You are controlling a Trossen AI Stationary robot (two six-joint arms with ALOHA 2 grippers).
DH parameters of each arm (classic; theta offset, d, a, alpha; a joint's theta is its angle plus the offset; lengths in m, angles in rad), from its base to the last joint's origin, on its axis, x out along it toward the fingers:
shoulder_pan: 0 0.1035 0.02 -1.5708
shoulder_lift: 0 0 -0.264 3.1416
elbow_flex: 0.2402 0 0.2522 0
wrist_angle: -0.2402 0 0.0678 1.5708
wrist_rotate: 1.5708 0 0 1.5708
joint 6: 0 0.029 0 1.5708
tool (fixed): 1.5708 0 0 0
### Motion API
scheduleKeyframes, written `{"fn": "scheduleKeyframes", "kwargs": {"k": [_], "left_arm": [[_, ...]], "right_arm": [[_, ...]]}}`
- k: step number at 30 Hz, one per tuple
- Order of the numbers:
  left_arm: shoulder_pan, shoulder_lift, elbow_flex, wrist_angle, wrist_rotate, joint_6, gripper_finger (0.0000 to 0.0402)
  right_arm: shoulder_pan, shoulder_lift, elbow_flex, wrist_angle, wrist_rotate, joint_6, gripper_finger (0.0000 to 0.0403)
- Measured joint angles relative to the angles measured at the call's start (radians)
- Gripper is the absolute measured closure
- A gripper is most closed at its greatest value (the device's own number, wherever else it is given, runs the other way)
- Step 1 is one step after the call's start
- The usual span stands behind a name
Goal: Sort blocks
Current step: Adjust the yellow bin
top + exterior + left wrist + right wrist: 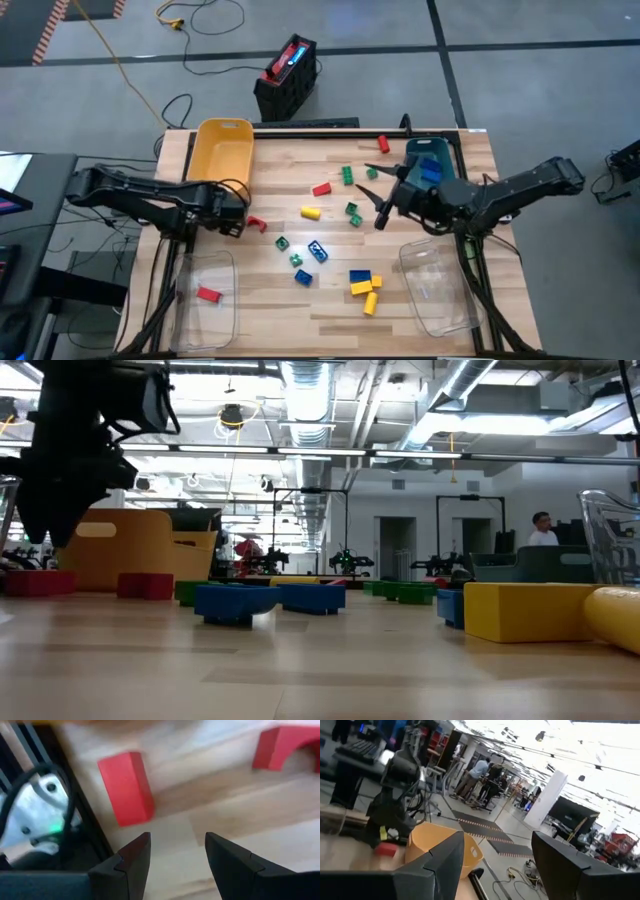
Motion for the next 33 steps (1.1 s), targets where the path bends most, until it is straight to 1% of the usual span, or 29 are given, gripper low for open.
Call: {"fn": "scheduleKeyframes", "kwargs": {"k": [6, 10, 15, 20, 23, 27, 30, 33], "left_arm": [[0.067, 0.001, -0.001, -0.045, -0.036, 0.070, 0.0218], [0.090, 0.007, -0.002, -0.041, -0.034, 0.098, 0.0218], [0.109, 0.064, -0.009, -0.064, -0.059, 0.139, 0.0218], [0.127, 0.153, -0.007, -0.059, -0.063, 0.159, 0.0217], [0.133, 0.202, -0.003, -0.046, -0.073, 0.182, 0.0205], [0.136, 0.244, -0.003, -0.042, -0.071, 0.217, 0.0177], [0.141, 0.250, -0.008, -0.005, -0.046, 0.243, 0.0158], [0.139, 0.251, -0.006, 0.015, -0.007, 0.249, 0.0149]], "right_arm": [[-0.035, 0.001, 0.000, -0.018, -0.068, 0.030, 0.0154], [-0.032, 0.001, 0.000, -0.013, -0.072, 0.033, 0.0154], [-0.015, 0.001, 0.000, -0.018, -0.072, 0.032, 0.0154], [0.001, 0.001, 0.000, -0.034, -0.072, 0.030, 0.0154], [0.002, 0.001, 0.000, -0.034, -0.072, 0.030, 0.0154], [0.003, 0.001, 0.000, -0.042, -0.072, 0.030, 0.0154], [0.009, 0.001, 0.000, -0.042, -0.071, 0.030, 0.0154], [0.015, 0.001, 0.000, -0.043, -0.071, 0.030, 0.0154]]}}
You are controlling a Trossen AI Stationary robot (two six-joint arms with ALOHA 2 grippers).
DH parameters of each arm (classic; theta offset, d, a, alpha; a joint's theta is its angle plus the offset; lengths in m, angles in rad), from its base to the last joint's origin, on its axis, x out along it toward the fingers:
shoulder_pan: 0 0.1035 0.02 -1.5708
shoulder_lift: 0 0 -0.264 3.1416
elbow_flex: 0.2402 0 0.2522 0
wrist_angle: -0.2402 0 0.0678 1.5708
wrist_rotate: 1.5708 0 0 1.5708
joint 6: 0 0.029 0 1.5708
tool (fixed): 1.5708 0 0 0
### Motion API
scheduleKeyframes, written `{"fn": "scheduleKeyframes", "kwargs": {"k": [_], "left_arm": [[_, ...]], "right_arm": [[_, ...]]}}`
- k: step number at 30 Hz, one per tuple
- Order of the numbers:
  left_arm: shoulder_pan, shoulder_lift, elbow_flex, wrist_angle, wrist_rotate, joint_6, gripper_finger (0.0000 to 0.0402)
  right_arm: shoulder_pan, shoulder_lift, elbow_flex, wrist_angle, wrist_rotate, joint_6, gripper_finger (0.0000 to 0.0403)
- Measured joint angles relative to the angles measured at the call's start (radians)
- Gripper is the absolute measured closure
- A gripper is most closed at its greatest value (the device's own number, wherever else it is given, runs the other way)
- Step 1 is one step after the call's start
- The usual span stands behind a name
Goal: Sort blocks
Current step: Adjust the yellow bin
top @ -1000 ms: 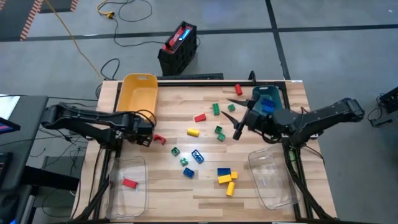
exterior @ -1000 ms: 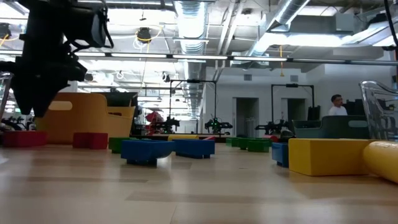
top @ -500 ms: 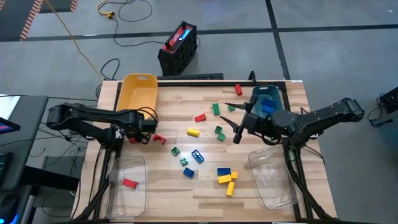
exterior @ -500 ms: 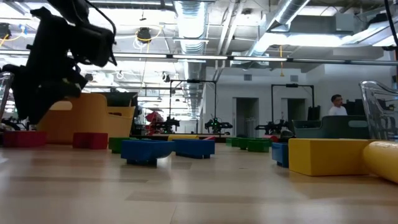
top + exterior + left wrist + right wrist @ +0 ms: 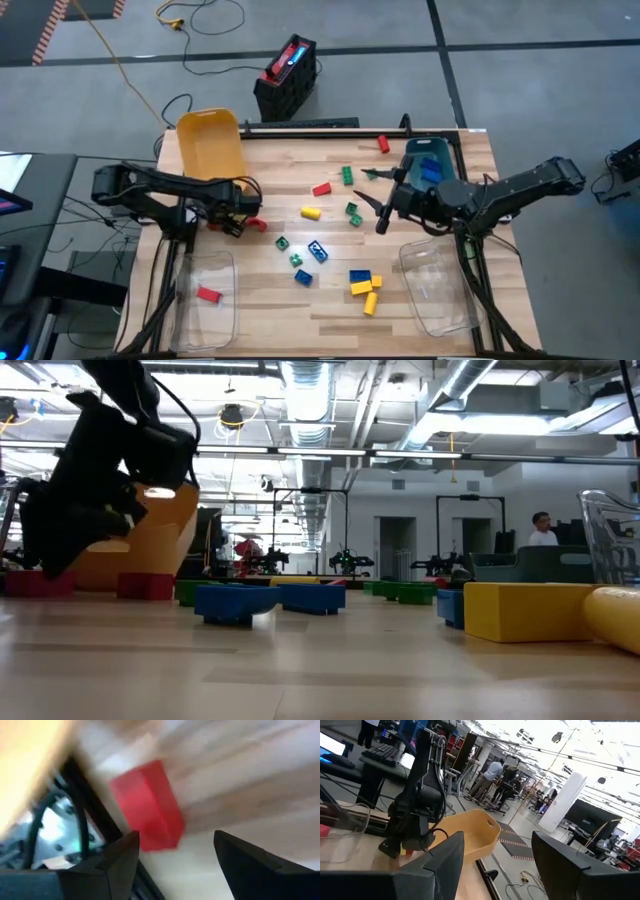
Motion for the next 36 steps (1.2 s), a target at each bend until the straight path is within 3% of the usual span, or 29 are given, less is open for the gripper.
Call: {"fn": "scheduleKeyframes", "kwargs": {"k": [8, 21, 28, 32, 36], "left_arm": [[-0.037, 0.001, 0.037, -0.065, 0.035, 0.001, 0.0150], [-0.059, 0.000, 0.170, -0.157, -0.032, 0.072, 0.0150], [-0.092, -0.001, 0.339, -0.226, -0.292, 0.109, 0.0150], [-0.082, -0.001, 0.425, -0.221, -0.389, 0.200, 0.0150], [0.020, -0.001, 0.429, -0.187, -0.424, 0.306, 0.0151]], "right_arm": [[-0.008, 0.000, 0.000, -0.007, 0.000, 0.008, 0.0154], [-0.015, 0.000, 0.000, -0.020, 0.000, 0.027, 0.0154], [-0.015, 0.000, 0.000, -0.025, 0.000, 0.027, 0.0154], [-0.015, 0.000, 0.000, -0.014, 0.000, 0.027, 0.0154], [-0.014, 0.000, 0.000, -0.010, 0.000, 0.033, 0.0154]]}}
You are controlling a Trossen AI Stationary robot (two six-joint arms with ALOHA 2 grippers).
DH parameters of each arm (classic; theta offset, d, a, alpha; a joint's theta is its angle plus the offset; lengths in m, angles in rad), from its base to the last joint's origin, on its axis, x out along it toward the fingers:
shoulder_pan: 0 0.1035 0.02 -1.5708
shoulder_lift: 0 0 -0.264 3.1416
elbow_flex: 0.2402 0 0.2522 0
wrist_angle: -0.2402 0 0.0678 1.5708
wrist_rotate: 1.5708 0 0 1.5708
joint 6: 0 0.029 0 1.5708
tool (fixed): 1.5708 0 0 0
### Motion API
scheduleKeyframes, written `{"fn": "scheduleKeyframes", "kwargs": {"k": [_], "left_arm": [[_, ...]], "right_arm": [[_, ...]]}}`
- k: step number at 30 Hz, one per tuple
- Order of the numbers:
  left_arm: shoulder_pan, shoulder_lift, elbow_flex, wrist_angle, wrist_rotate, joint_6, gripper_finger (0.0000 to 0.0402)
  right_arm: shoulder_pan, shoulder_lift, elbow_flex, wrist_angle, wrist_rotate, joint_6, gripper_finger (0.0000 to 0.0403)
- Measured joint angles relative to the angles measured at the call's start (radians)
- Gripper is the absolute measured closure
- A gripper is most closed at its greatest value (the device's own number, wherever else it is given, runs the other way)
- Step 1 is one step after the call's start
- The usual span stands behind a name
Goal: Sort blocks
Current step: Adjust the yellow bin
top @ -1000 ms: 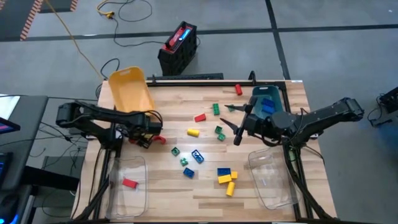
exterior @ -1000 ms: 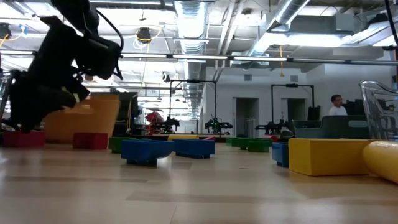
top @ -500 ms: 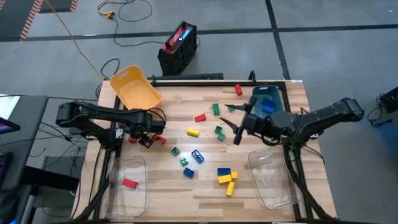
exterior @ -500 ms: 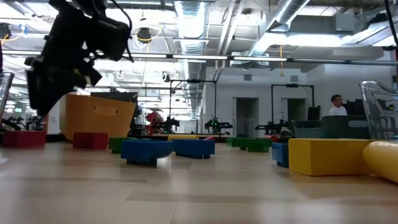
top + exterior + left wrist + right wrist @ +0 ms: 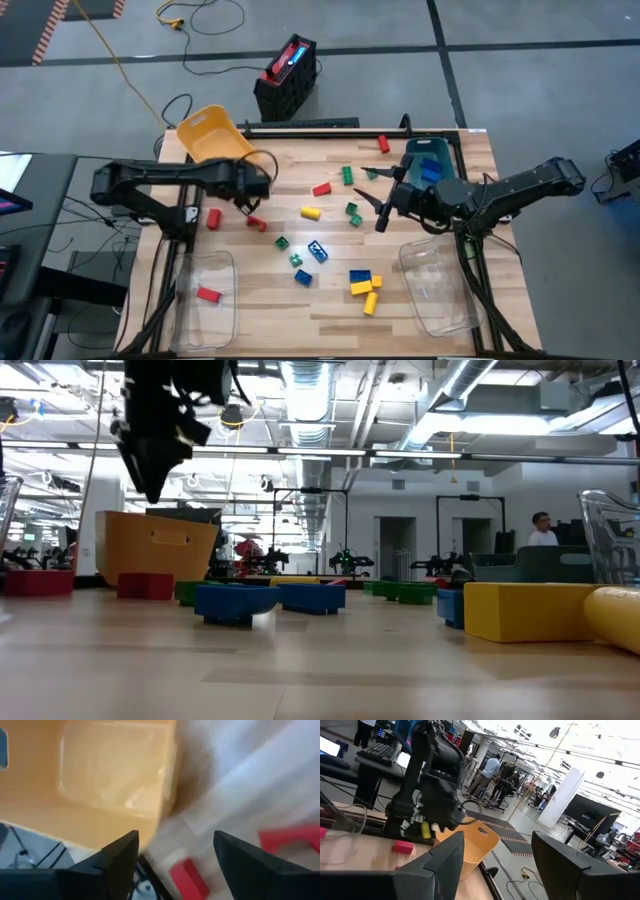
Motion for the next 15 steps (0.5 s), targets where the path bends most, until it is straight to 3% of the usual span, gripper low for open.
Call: {"fn": "scheduleKeyframes", "kwargs": {"k": [8, 11, 15], "left_arm": [[0.206, 0.040, -0.028, 0.177, 0.016, 0.265, 0.0151], [0.248, 0.071, -0.028, 0.219, 0.087, 0.335, 0.0156], [0.278, 0.134, -0.028, 0.235, 0.100, 0.426, 0.0176]], "right_arm": [[0.016, 0.000, 0.000, -0.011, 0.001, 0.001, 0.0154], [0.021, 0.000, 0.000, -0.009, 0.001, -0.004, 0.0154], [0.021, 0.000, 0.000, -0.016, 0.001, 0.000, 0.0154]]}}
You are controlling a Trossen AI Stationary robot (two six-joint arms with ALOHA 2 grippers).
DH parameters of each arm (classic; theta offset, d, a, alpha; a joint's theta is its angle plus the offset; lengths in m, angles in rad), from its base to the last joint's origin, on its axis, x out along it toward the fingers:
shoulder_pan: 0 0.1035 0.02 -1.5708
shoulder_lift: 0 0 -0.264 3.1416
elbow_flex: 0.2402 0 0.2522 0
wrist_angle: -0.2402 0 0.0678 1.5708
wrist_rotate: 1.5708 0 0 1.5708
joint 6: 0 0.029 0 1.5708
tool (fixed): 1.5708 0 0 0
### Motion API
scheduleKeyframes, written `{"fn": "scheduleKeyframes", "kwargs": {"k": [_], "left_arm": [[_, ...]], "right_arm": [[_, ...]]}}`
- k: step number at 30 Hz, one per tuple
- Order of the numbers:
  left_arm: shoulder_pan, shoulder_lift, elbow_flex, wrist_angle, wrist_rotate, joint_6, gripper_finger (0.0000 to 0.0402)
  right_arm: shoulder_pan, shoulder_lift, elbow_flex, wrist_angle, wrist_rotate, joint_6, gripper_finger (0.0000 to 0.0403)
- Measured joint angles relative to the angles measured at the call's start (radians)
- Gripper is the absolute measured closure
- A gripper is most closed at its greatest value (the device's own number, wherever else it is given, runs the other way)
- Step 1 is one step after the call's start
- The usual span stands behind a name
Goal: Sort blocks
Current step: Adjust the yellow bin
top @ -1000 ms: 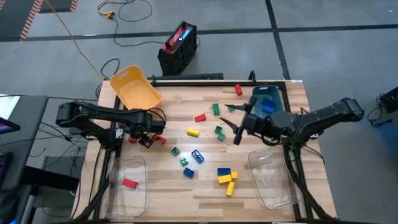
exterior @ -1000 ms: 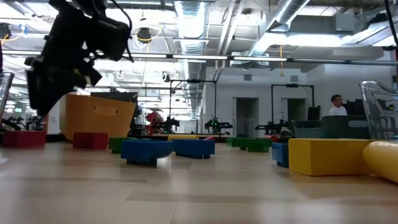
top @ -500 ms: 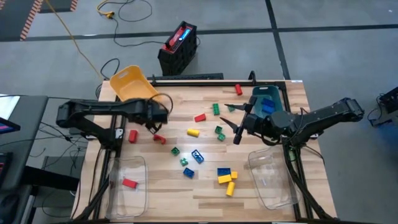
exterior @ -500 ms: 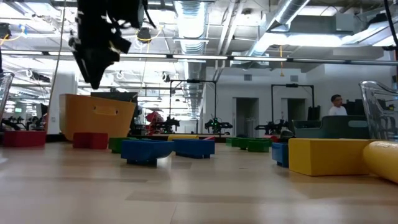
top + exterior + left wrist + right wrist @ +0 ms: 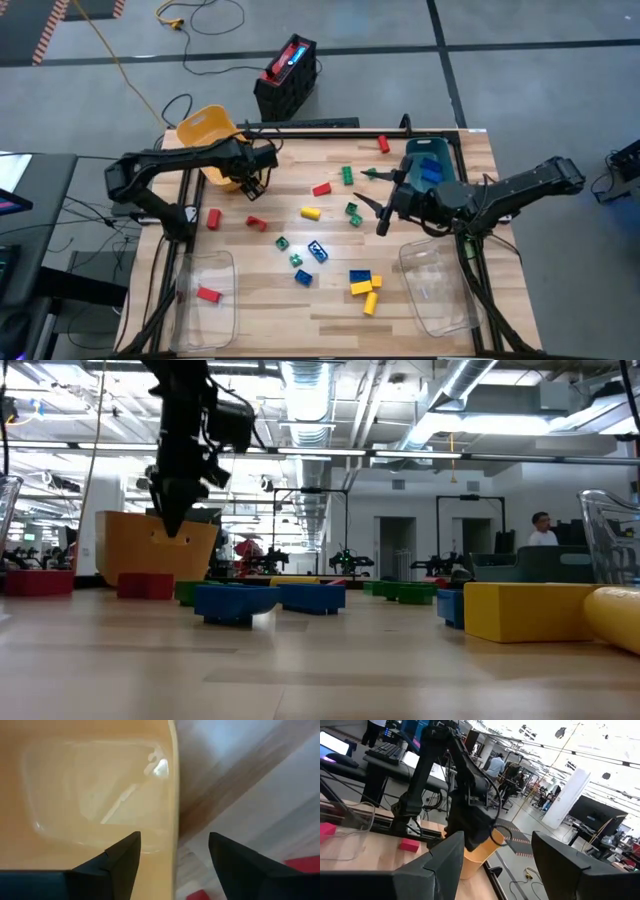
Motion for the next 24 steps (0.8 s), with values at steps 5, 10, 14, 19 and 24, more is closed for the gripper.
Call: {"fn": "scheduleKeyframes", "kwargs": {"k": [5, 10, 14, 19, 24], "left_arm": [[-0.007, 0.081, 0.000, -0.027, 0.027, 0.097, 0.0220], [-0.068, 0.109, 0.000, -0.099, 0.039, 0.161, 0.0281], [-0.116, 0.098, 0.000, -0.173, 0.030, 0.216, 0.0326], [-0.174, 0.088, 0.000, -0.273, -0.018, 0.289, 0.0359], [-0.223, 0.088, 0.000, -0.342, -0.060, 0.392, 0.0371]], "right_arm": [[0.009, 0.000, 0.000, -0.012, 0.002, 0.001, 0.0154], [0.012, 0.000, 0.000, -0.013, 0.002, 0.003, 0.0154], [0.012, 0.000, 0.000, -0.014, 0.003, 0.003, 0.0154], [0.012, 0.000, 0.000, -0.013, 0.003, 0.004, 0.0154], [0.012, 0.000, 0.000, -0.013, 0.003, 0.004, 0.0154]]}}
